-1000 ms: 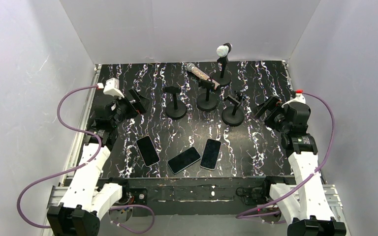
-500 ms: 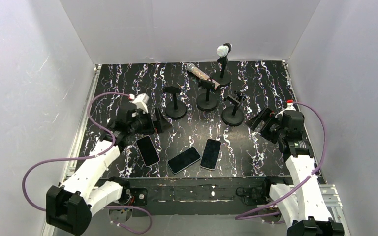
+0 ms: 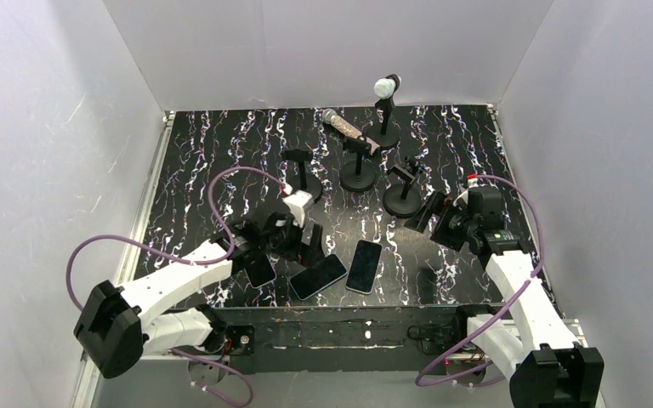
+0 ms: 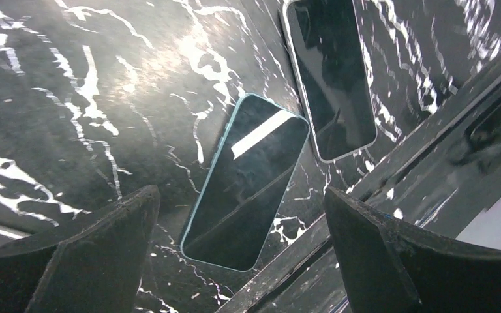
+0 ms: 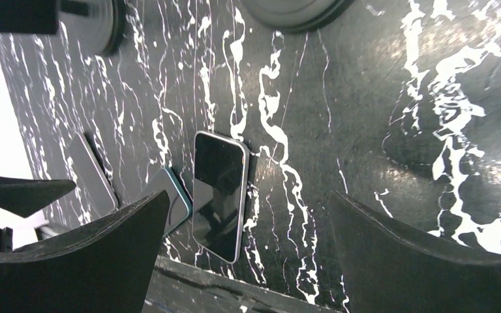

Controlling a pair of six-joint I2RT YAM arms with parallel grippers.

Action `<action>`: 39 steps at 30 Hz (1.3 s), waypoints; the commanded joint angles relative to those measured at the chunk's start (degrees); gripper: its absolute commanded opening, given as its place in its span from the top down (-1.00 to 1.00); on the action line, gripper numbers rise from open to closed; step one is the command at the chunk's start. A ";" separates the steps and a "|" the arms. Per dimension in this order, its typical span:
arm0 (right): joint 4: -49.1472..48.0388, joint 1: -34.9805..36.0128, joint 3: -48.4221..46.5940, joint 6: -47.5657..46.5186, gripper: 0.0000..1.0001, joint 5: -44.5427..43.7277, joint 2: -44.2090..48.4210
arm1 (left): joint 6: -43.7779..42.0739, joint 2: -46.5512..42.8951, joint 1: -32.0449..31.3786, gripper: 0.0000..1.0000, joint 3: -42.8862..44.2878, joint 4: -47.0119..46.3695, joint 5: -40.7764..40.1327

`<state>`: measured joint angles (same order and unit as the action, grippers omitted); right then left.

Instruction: Place the phone on the phone stand

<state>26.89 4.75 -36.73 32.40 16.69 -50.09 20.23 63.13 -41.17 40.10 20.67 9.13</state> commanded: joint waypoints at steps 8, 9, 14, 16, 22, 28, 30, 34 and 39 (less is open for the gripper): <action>-1.90 4.91 -0.81 -1.01 -1.00 0.36 -5.92 | -8.25 15.08 -13.31 -0.97 5.55 3.99 -11.62; -1.55 4.96 -1.14 -1.22 -1.00 0.36 -6.38 | -7.86 16.31 -13.77 -0.97 6.04 4.19 -12.22; -1.43 5.09 -1.61 -1.59 -1.00 0.23 -7.81 | -8.26 20.78 -15.68 -0.97 7.36 4.73 -12.72; -1.72 5.08 -1.30 -1.60 -1.00 0.47 -8.08 | -8.42 22.47 -16.52 -0.97 8.21 5.24 -12.93; -2.02 5.18 -0.90 -1.59 -1.00 0.47 -8.36 | -8.62 26.40 -18.17 -0.97 10.13 6.13 -14.07; -1.47 5.17 -1.87 -1.88 -1.00 0.86 -8.45 | -6.42 30.58 -18.76 -0.89 11.80 7.57 -16.41; -1.30 5.17 -2.22 -2.23 -1.00 0.99 -8.51 | -5.83 31.78 -18.73 -0.74 12.22 7.92 -16.84; -0.14 5.26 -3.10 -3.05 -1.00 1.31 -8.77 | -5.09 32.29 -19.40 -0.51 12.45 8.09 -18.98; 0.40 6.05 -3.95 -3.43 -0.90 2.54 -10.19 | -5.84 29.56 -20.10 -0.34 12.35 8.36 -23.05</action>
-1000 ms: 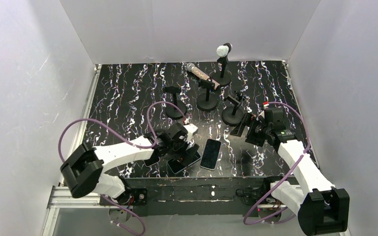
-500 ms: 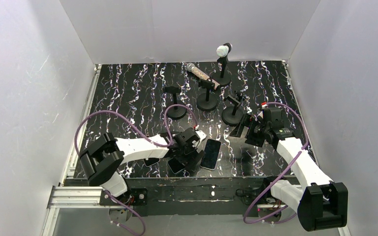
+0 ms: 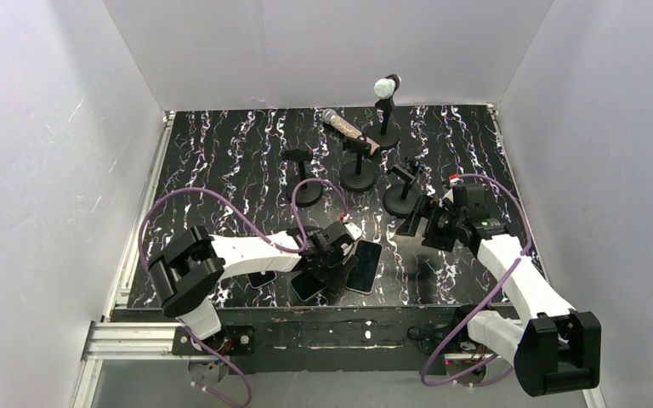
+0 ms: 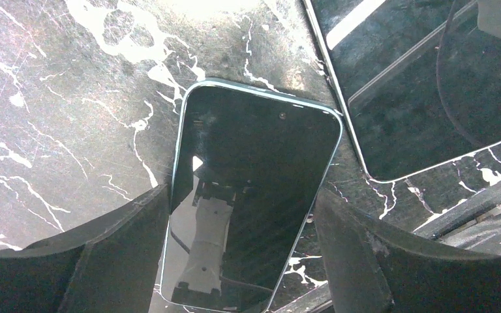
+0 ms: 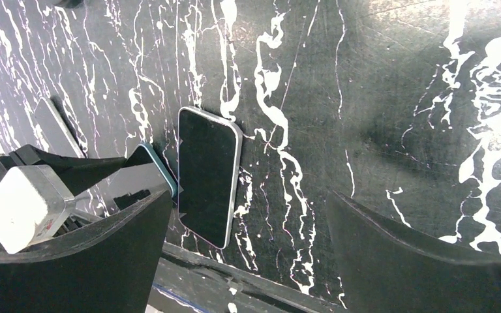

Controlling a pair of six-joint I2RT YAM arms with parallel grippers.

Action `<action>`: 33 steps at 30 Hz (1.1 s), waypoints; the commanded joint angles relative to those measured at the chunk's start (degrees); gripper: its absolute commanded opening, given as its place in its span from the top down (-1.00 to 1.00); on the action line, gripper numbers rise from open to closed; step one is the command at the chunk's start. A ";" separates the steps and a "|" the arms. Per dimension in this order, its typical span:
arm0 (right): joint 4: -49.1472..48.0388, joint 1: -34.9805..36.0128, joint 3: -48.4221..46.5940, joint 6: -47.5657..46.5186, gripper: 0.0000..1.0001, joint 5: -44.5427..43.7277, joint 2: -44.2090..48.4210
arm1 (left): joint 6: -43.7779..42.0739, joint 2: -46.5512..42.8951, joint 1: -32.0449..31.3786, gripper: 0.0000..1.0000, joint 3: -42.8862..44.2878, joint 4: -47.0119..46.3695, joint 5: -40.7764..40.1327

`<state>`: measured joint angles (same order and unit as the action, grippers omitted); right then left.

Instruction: Place the phone on the phone stand

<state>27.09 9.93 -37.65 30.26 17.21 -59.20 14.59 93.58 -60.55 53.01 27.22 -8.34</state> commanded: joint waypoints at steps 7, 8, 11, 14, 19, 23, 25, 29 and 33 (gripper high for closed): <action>0.52 4.29 -5.64 -0.89 -0.86 2.02 -3.71 | -0.85 -8.18 -0.75 0.05 -0.89 1.01 -7.91; 0.85 4.90 -6.31 -1.07 -0.87 2.14 -4.13 | -0.38 -9.30 -0.71 0.05 -0.89 0.95 -8.48; 1.47 6.58 -7.43 -1.07 -0.87 2.36 -4.31 | 0.60 -13.67 -0.65 0.07 -1.52 -0.19 -9.04; 0.77 8.35 -8.19 -0.46 -0.86 3.75 -3.24 | 1.20 -18.69 -0.71 0.08 -1.87 -1.45 -9.15; -2.68 11.05 -10.10 2.30 -0.83 8.51 -0.63 | 0.84 -23.12 -0.70 0.10 -0.68 -2.09 -7.78; -7.45 14.13 -11.09 4.98 -0.79 11.90 0.17 | 0.53 -23.83 -0.71 0.10 0.14 -2.37 -7.36; -8.18 15.71 -11.45 5.63 -0.78 11.14 -0.07 | 0.57 -23.65 -0.71 0.08 -0.71 -3.87 -8.38; -8.07 16.30 -10.52 5.44 -0.78 8.35 -0.77 | 1.12 -21.12 -0.71 -0.05 -1.37 -7.82 -9.53; -5.59 16.35 -10.84 4.17 -0.78 5.30 -1.49 | 1.93 -17.05 -0.72 -0.28 -0.62 -8.53 -9.12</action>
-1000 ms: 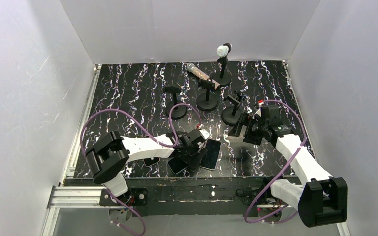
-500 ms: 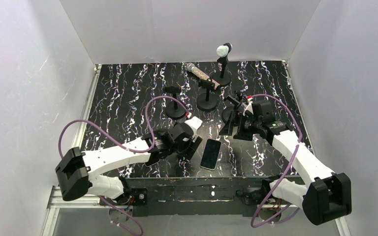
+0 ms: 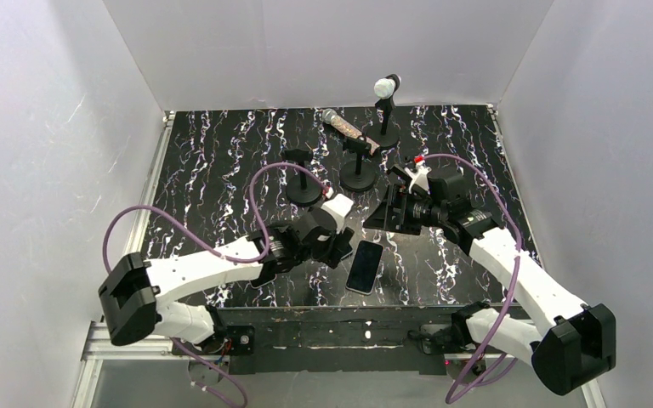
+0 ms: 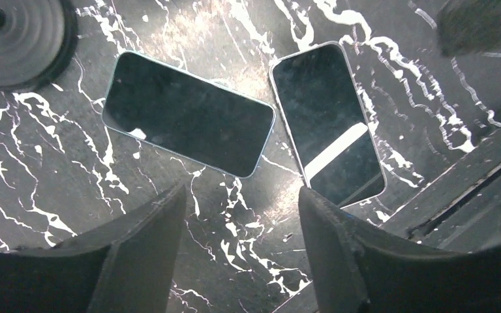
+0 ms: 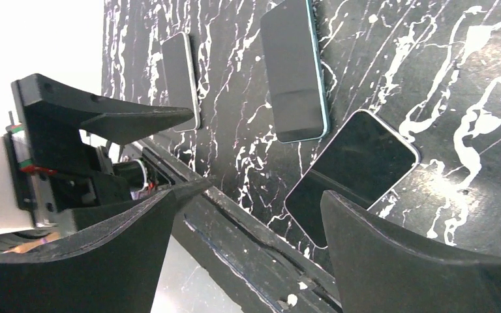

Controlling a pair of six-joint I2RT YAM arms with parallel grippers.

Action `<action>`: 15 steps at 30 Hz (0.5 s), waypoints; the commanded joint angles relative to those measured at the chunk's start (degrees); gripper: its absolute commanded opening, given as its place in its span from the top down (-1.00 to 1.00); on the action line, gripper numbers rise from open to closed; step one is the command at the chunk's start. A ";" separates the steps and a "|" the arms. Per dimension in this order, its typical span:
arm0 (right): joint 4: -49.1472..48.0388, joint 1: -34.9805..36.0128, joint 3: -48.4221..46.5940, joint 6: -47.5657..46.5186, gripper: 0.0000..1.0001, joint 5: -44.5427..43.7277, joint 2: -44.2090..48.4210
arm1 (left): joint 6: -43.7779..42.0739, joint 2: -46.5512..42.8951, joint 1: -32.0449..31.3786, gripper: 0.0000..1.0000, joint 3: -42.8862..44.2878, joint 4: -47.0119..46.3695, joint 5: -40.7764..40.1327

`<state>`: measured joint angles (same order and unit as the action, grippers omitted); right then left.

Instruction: Place the phone on the phone stand

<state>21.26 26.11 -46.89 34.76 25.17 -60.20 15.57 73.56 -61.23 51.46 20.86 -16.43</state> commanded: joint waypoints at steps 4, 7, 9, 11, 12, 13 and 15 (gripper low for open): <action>0.48 0.17 -0.73 -0.79 -0.78 -4.58 -0.35 | 2.38 5.56 -0.01 -0.45 2.41 -1.62 0.43; 1.64 0.17 -0.39 -0.66 -0.80 -7.54 -0.21 | 4.37 7.11 0.04 -0.62 3.49 -1.13 2.65; 2.28 0.17 -0.08 -1.02 -0.81 -9.07 -0.21 | 5.56 8.63 -0.03 -0.69 4.25 -0.86 5.04; 2.46 0.09 0.40 -1.43 -0.82 -9.87 -0.29 | 6.94 10.31 -0.03 -0.75 5.03 -0.20 6.99; 2.73 0.08 0.52 -1.63 -0.82 -10.24 -0.41 | 7.74 11.16 -0.03 -0.78 5.18 0.10 7.51; 2.88 0.08 0.57 -1.83 -0.82 -10.59 -0.62 | 8.69 11.76 -0.03 -0.81 5.44 0.79 7.37; 3.24 -0.01 0.62 -2.13 -0.82 -10.94 -1.02 | 10.69 12.95 0.04 -0.91 6.01 2.33 6.54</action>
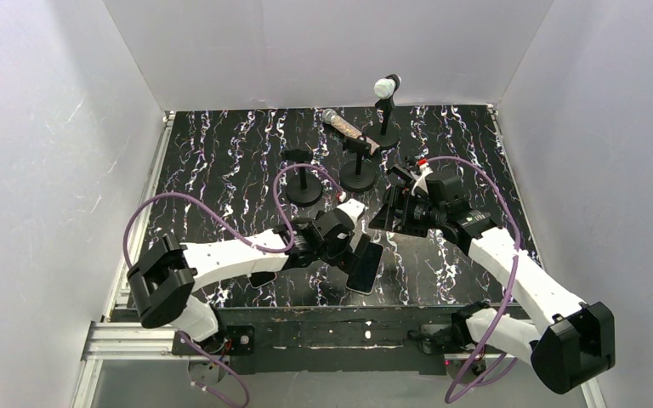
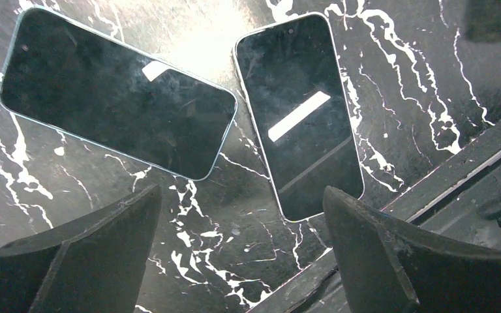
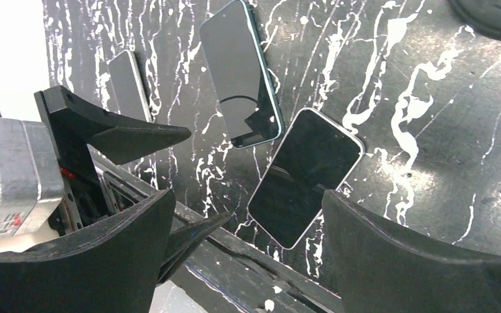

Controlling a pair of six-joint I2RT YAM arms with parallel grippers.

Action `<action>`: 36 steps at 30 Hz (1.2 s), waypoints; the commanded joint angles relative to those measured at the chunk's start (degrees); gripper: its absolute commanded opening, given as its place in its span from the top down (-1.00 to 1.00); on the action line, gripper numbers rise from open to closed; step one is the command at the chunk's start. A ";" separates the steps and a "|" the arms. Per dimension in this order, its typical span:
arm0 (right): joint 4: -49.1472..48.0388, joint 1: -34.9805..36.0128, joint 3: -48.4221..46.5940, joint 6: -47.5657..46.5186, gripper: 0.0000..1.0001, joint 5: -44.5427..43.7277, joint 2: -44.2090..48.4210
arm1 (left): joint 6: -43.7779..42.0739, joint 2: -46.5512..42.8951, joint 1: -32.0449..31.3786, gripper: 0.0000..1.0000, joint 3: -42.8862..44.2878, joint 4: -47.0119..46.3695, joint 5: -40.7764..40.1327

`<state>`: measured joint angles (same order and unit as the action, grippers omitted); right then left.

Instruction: Place the phone on the phone stand

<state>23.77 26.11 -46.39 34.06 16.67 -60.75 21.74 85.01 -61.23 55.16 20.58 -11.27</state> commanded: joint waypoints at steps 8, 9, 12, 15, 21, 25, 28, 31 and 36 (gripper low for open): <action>-0.64 -0.02 0.38 -2.53 -0.78 -1.62 -4.59 | 11.29 3.21 2.18 -0.97 5.01 7.40 1.21; -0.71 0.04 -0.01 -2.80 -0.76 -1.47 -5.63 | 12.00 2.70 3.01 -0.97 4.57 7.26 1.86; -0.80 0.80 -1.75 -3.99 -0.73 -1.04 -9.38 | 13.42 0.26 6.24 -0.97 2.10 5.42 4.44; -1.10 2.79 -3.92 -4.60 -0.69 -0.87 -13.52 | 15.06 -3.72 10.11 -0.97 -1.61 3.84 6.97; -3.58 7.11 -8.19 -4.60 -0.56 -1.50 -22.33 | 18.27 -14.01 18.88 -0.97 -10.69 -1.98 14.98; -2.42 9.27 -13.94 -4.90 -0.42 -2.78 -29.58 | 19.39 -21.04 22.83 -0.97 -14.87 -4.11 17.73; -4.83 9.85 -14.43 -3.93 -0.40 -3.48 -32.62 | 19.14 -24.31 24.45 -0.97 -16.26 -4.05 18.39; -5.91 10.23 -15.67 -3.39 -0.37 -3.45 -36.02 | 18.35 -25.45 25.26 -0.97 -16.30 -3.56 19.10; -5.73 10.58 -19.03 -4.03 -0.36 -4.93 -40.50 | 17.38 -24.86 25.37 -0.97 -16.17 -4.22 20.95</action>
<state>19.22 36.16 -61.10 30.06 13.17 -98.74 40.05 60.49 -36.16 39.38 17.47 6.87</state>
